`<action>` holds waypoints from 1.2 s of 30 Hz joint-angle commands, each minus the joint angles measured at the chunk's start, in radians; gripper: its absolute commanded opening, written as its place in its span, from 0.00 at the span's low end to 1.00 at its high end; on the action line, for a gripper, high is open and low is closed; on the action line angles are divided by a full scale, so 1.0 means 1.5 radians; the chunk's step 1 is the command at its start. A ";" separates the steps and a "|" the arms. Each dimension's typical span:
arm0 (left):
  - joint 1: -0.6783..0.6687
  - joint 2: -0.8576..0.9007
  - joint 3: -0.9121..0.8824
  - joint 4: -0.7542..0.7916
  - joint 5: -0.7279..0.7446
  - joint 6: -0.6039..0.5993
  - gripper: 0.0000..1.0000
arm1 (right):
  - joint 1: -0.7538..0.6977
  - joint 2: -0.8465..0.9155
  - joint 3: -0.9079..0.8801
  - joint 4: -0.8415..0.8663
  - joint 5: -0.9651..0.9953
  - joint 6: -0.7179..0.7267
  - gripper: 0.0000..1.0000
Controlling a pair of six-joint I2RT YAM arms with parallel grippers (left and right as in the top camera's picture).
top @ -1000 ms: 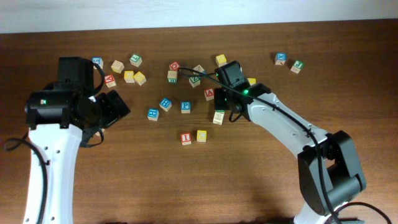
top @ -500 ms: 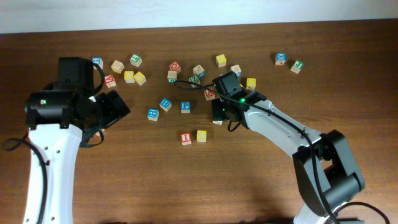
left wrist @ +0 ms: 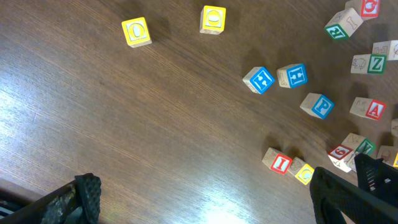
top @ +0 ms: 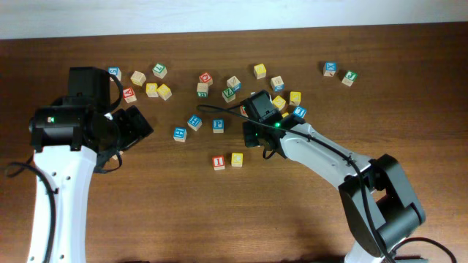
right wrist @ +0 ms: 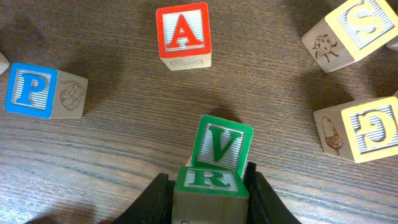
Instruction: Spell out ICRA
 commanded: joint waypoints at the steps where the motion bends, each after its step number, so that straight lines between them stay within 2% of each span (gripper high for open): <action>1: 0.003 -0.010 0.003 0.001 0.002 -0.009 0.99 | 0.000 -0.013 0.015 0.003 0.017 -0.007 0.25; 4: 0.003 -0.010 0.003 0.001 0.002 -0.009 0.99 | -0.001 -0.017 0.021 0.010 0.049 -0.007 0.25; 8: 0.003 -0.010 0.003 0.001 0.002 -0.009 0.99 | 0.000 -0.066 0.021 -0.082 0.034 -0.002 0.25; 10: 0.003 -0.010 0.003 0.001 0.002 -0.009 0.99 | 0.000 -0.143 0.021 -0.164 -0.052 -0.002 0.25; 12: 0.003 -0.010 0.003 0.001 0.002 -0.009 0.99 | 0.000 -0.150 0.015 -0.231 -0.109 0.018 0.25; 14: 0.003 -0.010 0.003 0.001 0.002 -0.009 0.99 | 0.010 -0.143 -0.043 -0.209 -0.124 0.026 0.26; 15: 0.003 -0.010 0.003 0.001 0.002 -0.009 0.99 | 0.012 -0.142 -0.067 -0.189 -0.122 0.047 0.52; 16: 0.003 -0.010 0.003 0.001 0.002 -0.009 0.99 | 0.012 -0.142 -0.078 -0.182 -0.122 0.049 0.86; 17: 0.003 -0.010 0.002 0.001 0.002 -0.009 0.99 | 0.012 -0.142 -0.078 -0.182 -0.116 0.049 0.90; 20: 0.003 -0.010 0.003 0.001 0.002 -0.009 0.99 | 0.012 -0.142 -0.078 -0.177 -0.113 0.049 0.95; 23: 0.003 -0.010 0.003 0.001 0.002 -0.009 0.99 | 0.012 -0.142 -0.078 -0.187 -0.149 0.049 0.91; 25: 0.003 -0.010 0.003 0.001 0.002 -0.009 0.99 | 0.012 -0.142 -0.078 -0.195 -0.197 0.048 0.82; 26: 0.003 -0.010 0.003 0.001 0.002 -0.009 0.99 | 0.013 -0.142 -0.078 -0.198 -0.249 0.036 0.76; 28: 0.003 -0.010 0.003 0.001 0.002 -0.009 0.99 | 0.041 -0.140 -0.079 -0.216 -0.319 -0.045 0.74; 30: 0.003 -0.010 0.003 0.001 0.002 -0.009 0.99 | 0.090 -0.125 -0.079 -0.208 -0.272 -0.044 0.74; 33: 0.003 -0.010 0.003 0.001 0.002 -0.009 0.99 | 0.145 -0.074 -0.079 -0.203 -0.112 -0.004 0.75; 36: 0.003 -0.010 0.003 0.001 0.002 -0.009 0.99 | 0.148 -0.058 -0.079 -0.210 -0.083 -0.012 0.75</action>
